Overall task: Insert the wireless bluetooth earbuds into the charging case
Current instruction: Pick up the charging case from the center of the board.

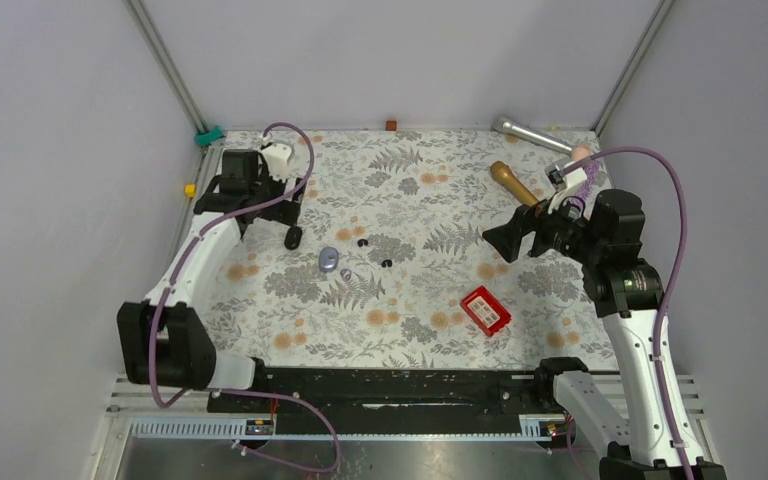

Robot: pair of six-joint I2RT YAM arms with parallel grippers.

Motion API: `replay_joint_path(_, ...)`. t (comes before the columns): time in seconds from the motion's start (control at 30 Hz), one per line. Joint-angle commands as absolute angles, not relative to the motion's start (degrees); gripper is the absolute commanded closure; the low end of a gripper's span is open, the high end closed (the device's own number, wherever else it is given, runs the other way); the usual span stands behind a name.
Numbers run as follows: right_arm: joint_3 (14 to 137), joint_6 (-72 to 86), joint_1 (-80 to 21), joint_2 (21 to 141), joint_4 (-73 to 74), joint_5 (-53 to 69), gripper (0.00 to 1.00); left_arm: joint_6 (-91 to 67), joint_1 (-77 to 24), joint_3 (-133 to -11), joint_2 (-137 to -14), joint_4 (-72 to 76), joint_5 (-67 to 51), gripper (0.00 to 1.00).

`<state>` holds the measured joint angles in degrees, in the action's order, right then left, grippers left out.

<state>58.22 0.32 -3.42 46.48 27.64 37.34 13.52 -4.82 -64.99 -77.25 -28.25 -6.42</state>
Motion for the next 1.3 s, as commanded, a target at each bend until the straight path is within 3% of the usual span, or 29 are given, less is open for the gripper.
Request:
replay_joint_path(0.0, 57.9, 1.6, -3.2, 46.2, 24.2, 37.9, 0.01, 13.1, -4.7, -69.0, -81.0, -29.8, -7.2, 0.01)
replay_joint_path(0.33, 57.1, 1.4, -3.1, 45.6, 23.3, 37.8, 0.01, 13.8, -4.7, -68.4, -92.8, -31.3, -3.4, 0.01)
replay_joint_path(1.0, 57.0, 1.0, -3.2, 44.7, 23.3, 37.4, 0.02, 11.3, -4.7, -70.3, -101.7, -32.7, -3.9, 0.02)
replay_joint_path(1.27, 57.0, 1.1, -3.2, 44.8, 23.3, 37.9, 0.02, 9.8, -4.7, -72.5, -105.3, -32.9, -3.9, 0.08)
